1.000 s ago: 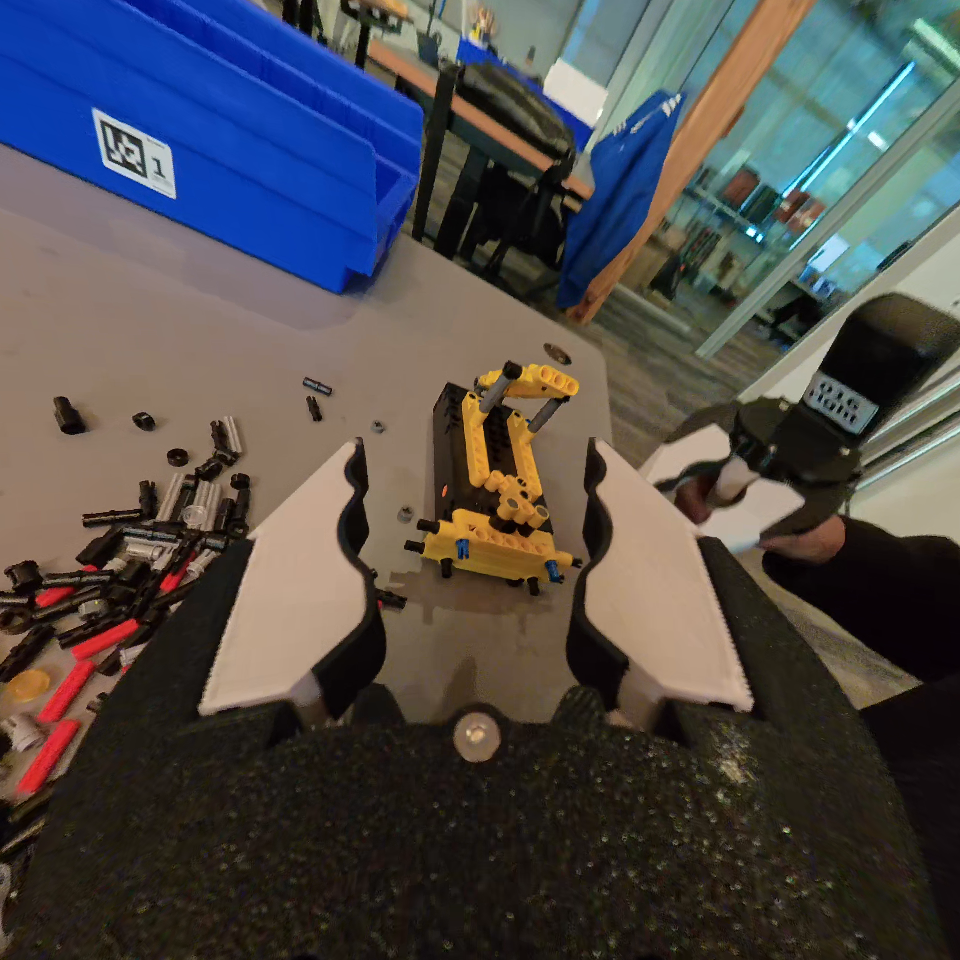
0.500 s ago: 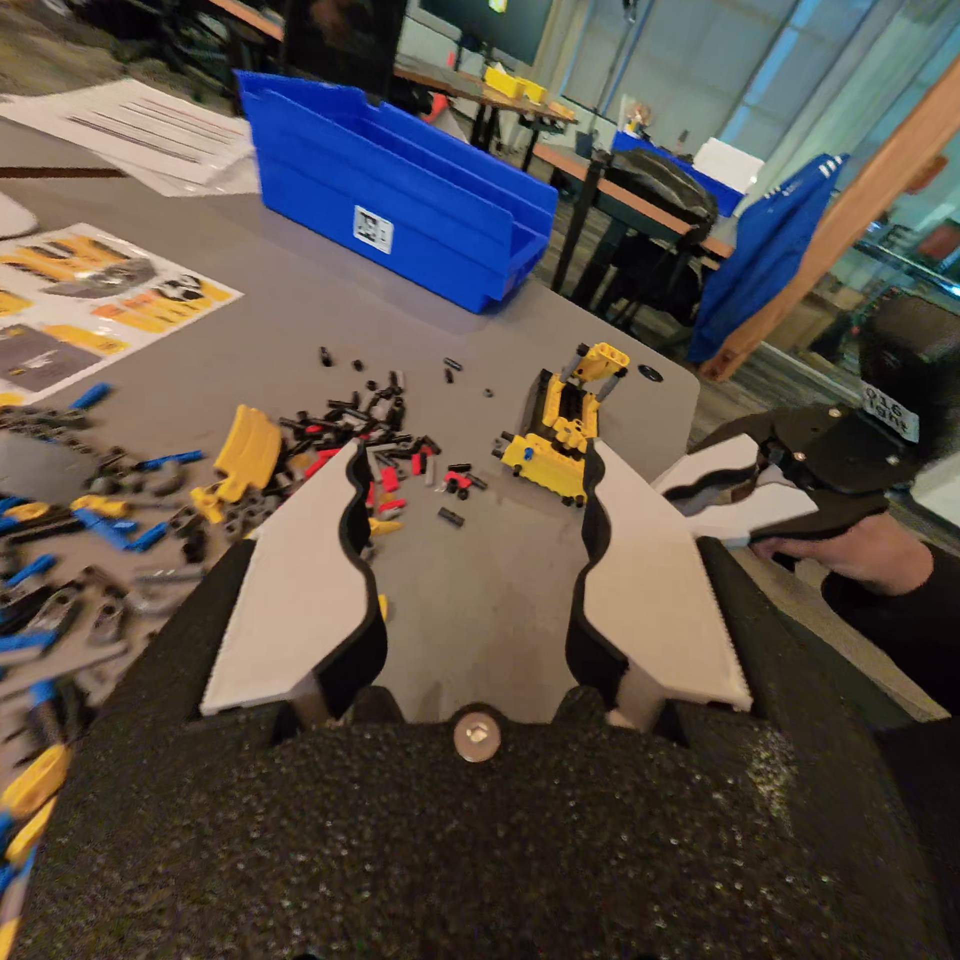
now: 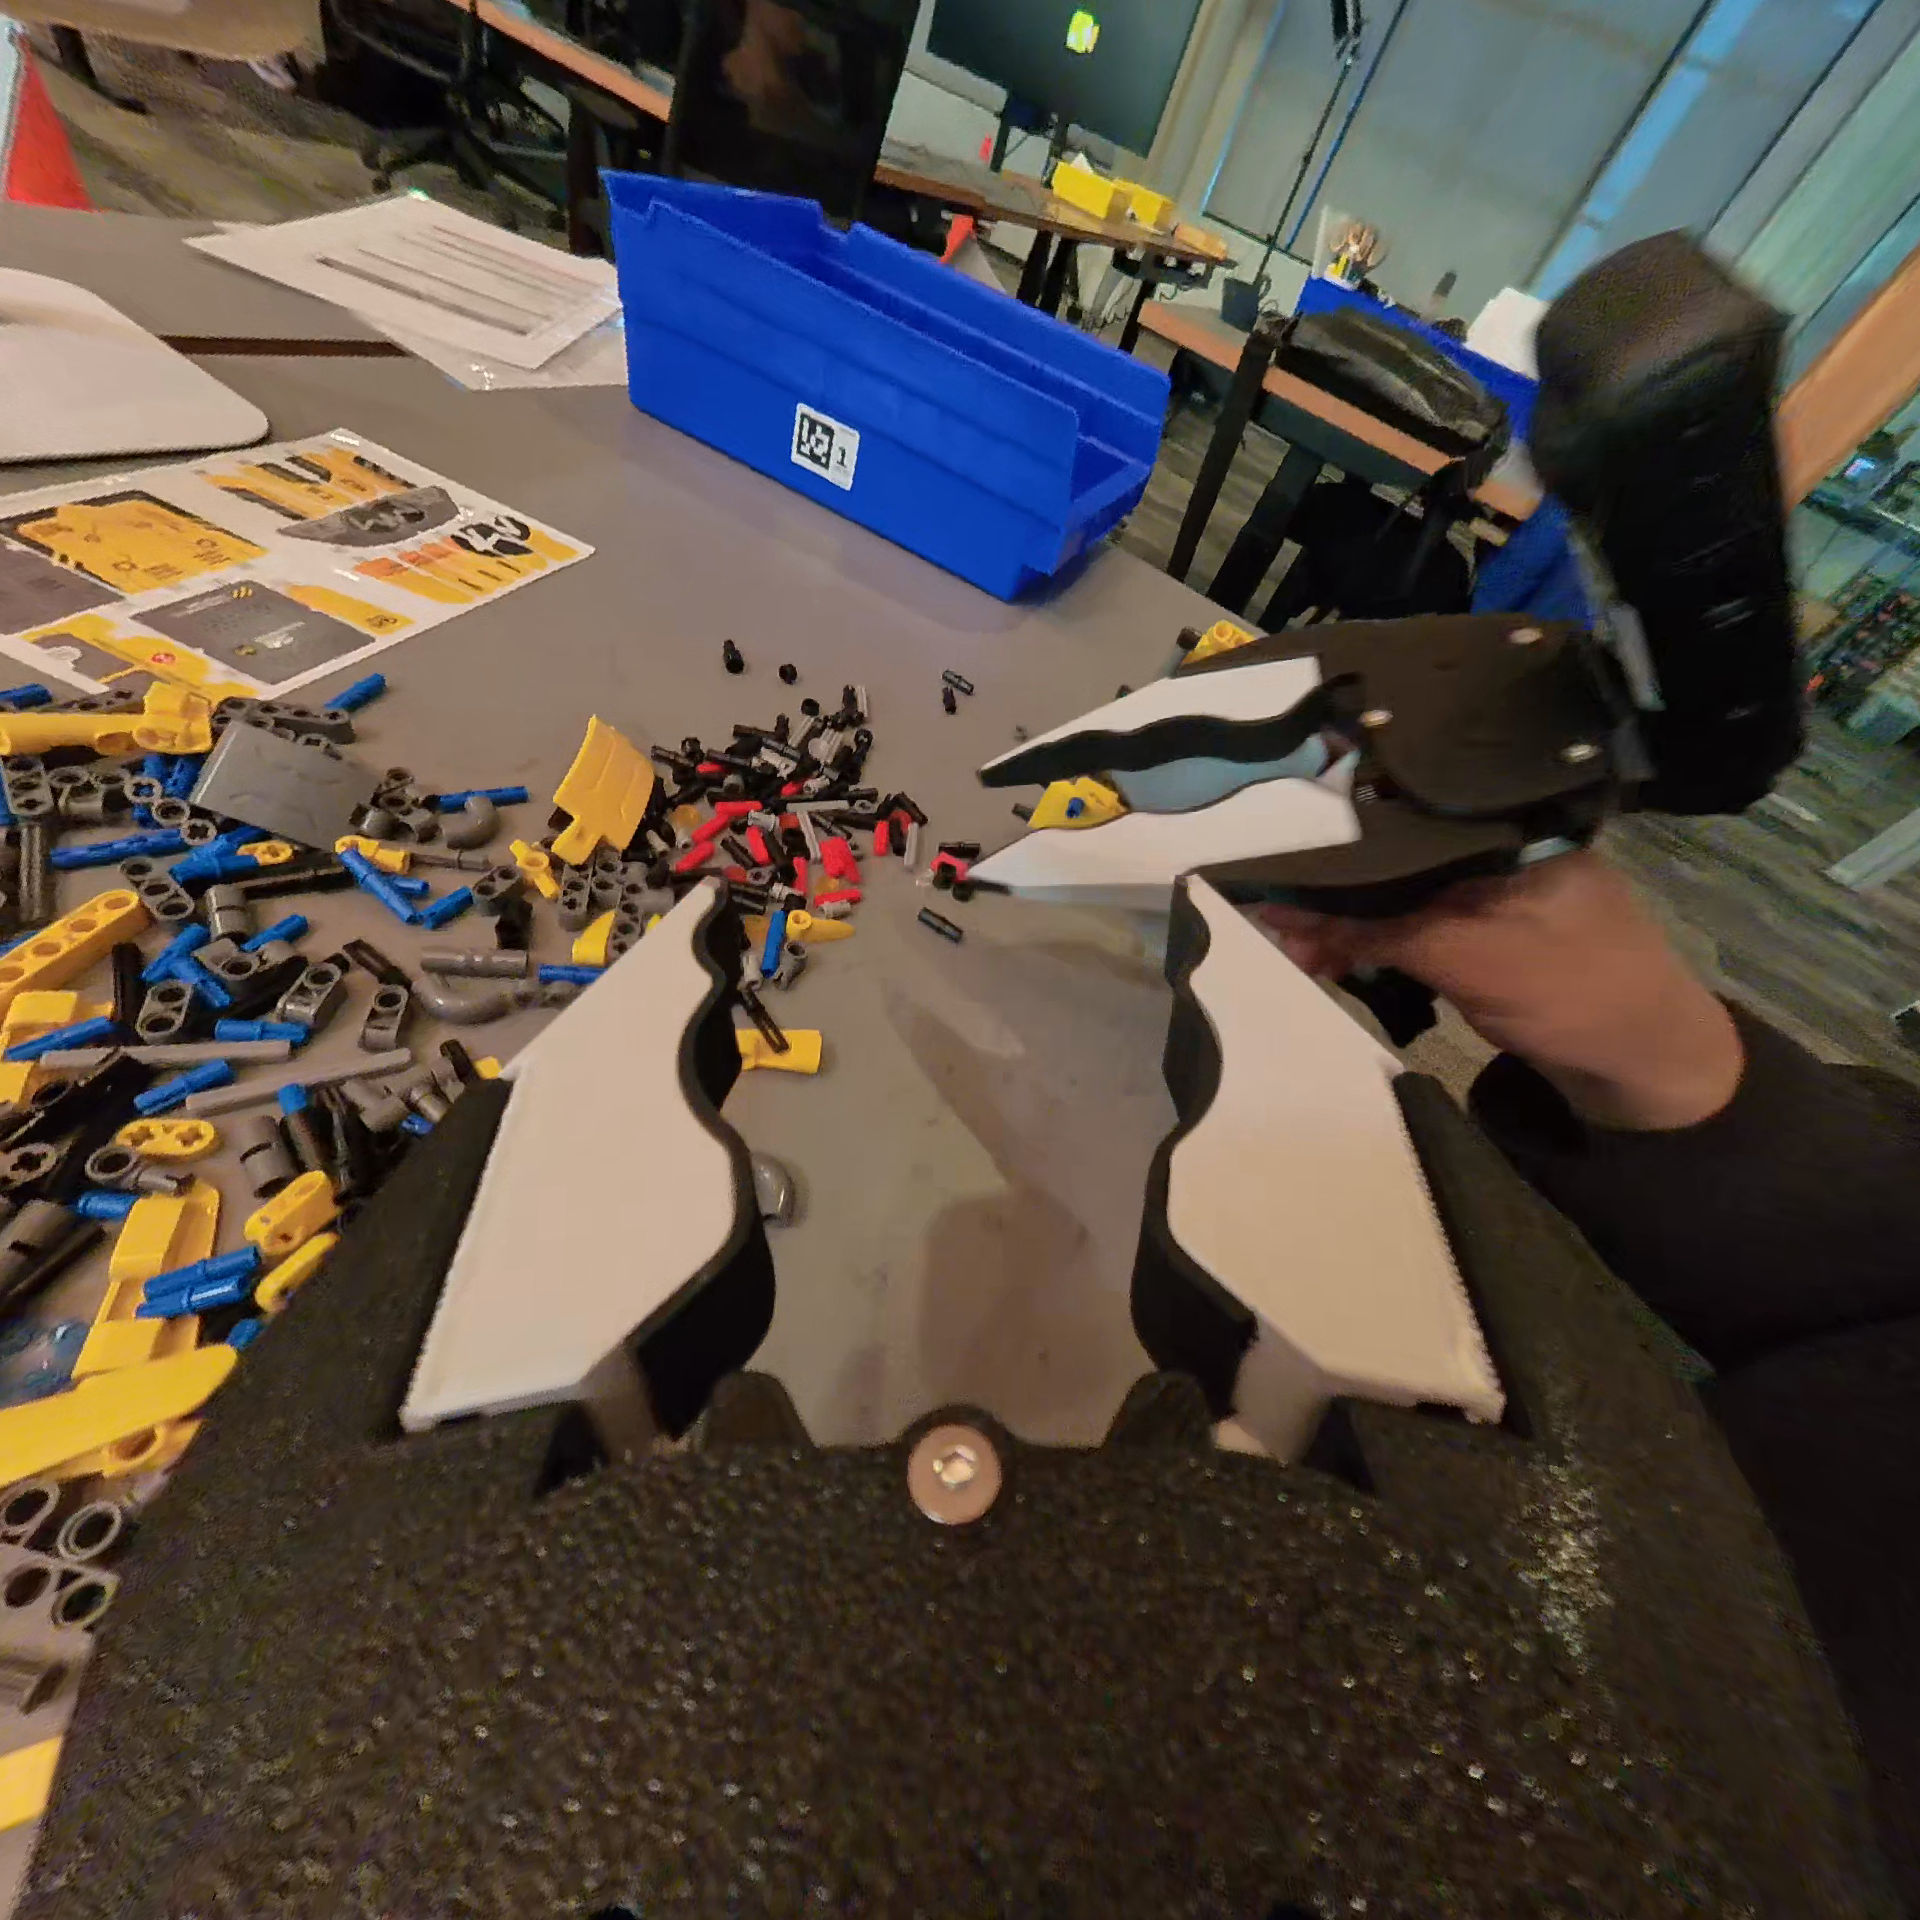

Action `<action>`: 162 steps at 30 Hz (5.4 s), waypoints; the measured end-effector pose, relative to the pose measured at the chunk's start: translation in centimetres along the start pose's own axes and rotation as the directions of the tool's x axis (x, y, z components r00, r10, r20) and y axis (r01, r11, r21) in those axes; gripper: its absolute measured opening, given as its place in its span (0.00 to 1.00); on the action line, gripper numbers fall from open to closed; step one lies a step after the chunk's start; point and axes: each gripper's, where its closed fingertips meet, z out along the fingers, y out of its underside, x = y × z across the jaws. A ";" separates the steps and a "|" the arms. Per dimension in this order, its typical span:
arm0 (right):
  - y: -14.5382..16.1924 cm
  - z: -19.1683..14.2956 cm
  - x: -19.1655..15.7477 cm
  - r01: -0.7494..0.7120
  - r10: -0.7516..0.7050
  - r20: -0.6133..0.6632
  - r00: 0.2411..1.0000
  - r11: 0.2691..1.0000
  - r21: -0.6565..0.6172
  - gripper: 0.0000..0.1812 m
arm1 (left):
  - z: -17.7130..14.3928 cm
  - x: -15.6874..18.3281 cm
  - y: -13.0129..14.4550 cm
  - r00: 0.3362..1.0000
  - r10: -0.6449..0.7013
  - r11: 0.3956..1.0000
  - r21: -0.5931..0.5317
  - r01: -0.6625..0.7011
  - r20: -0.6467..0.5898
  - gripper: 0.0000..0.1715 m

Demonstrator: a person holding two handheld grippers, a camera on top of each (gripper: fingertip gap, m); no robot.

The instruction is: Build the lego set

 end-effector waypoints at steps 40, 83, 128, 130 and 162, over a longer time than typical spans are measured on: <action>13.6 -14.5 10.2 -0.095 0.155 -0.206 0.966 0.956 0.276 0.21 | 19.3 8.0 6.0 0.893 0.396 0.768 -0.455 -0.450 -0.215 0.52; 10.7 -8.9 13.7 -0.368 0.362 0.065 0.930 0.921 0.129 0.09 | 18.7 9.4 6.0 0.862 0.369 0.706 -0.498 -0.503 -0.348 0.35; 9.5 -8.0 14.3 -0.282 0.291 -0.018 0.957 0.939 0.195 0.05 | 18.9 9.4 5.0 0.898 0.278 0.849 -0.351 -0.396 -0.342 0.29; 9.5 -8.0 14.3 -0.283 0.293 -0.022 0.956 0.938 0.200 0.05 | 18.8 9.4 5.1 0.901 0.262 0.857 -0.346 -0.382 -0.345 0.29; 9.7 -8.6 14.4 -0.360 0.371 0.002 0.929 0.900 0.247 0.03 | 18.7 9.2 5.0 0.924 0.112 0.894 -0.370 -0.255 -0.366 0.30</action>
